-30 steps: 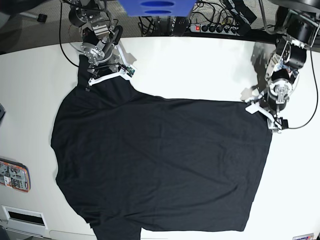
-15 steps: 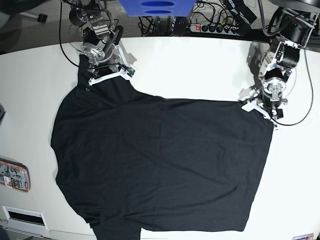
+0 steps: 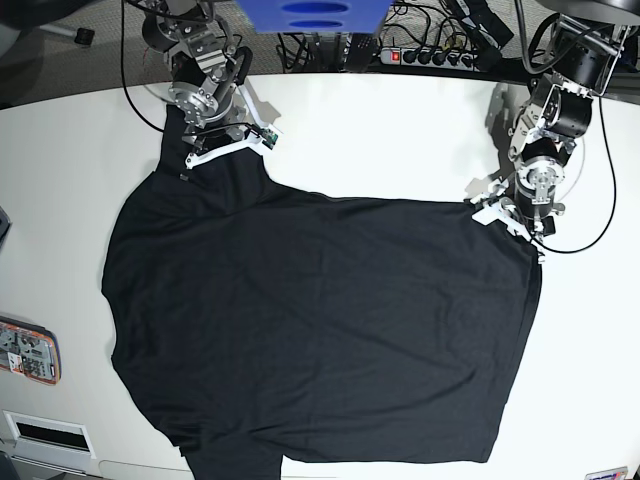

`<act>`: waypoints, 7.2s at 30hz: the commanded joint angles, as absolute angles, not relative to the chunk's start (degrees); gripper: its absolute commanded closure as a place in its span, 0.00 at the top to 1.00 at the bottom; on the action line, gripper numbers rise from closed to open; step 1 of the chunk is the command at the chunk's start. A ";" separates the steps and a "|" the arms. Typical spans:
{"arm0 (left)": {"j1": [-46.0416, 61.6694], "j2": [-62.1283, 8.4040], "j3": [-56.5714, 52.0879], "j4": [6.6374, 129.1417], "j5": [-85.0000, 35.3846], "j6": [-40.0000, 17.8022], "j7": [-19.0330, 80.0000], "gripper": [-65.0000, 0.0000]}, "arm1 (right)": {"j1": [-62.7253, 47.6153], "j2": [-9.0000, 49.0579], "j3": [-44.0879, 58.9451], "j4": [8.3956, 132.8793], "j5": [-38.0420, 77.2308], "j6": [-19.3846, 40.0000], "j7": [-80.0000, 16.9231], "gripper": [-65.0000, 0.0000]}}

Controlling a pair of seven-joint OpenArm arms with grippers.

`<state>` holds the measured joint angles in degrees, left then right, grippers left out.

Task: Fold the T-shirt properly
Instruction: 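Grasp the shirt's opposite edge corner with the left gripper, then lift both held edges and carry them across the shirt body, then lower the held edges onto the shirt, keeping both grippers closed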

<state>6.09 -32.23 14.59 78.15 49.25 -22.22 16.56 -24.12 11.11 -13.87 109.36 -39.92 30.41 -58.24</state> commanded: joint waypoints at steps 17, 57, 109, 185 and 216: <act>11.03 -31.96 5.41 84.97 46.55 -25.80 15.16 0.00 | -24.04 11.21 -8.57 111.52 -38.55 30.99 -57.19 0.00; -2.86 -20.18 -10.07 83.12 46.55 -25.71 15.34 0.00 | 4.97 11.82 -0.04 107.74 -26.77 31.08 -48.84 0.00; -28.35 -25.10 12.70 53.93 47.16 -17.36 15.08 0.00 | 33.89 11.82 -0.04 49.71 -26.59 30.99 -27.21 0.00; -41.45 -25.98 28.70 46.90 47.16 -17.36 15.08 0.00 | 39.69 13.85 -14.46 48.22 -54.99 30.90 -20.97 0.00; -38.37 -25.71 28.70 46.81 57.98 -17.36 15.16 0.00 | 39.52 13.67 -4.70 48.22 -42.24 31.16 -24.75 0.77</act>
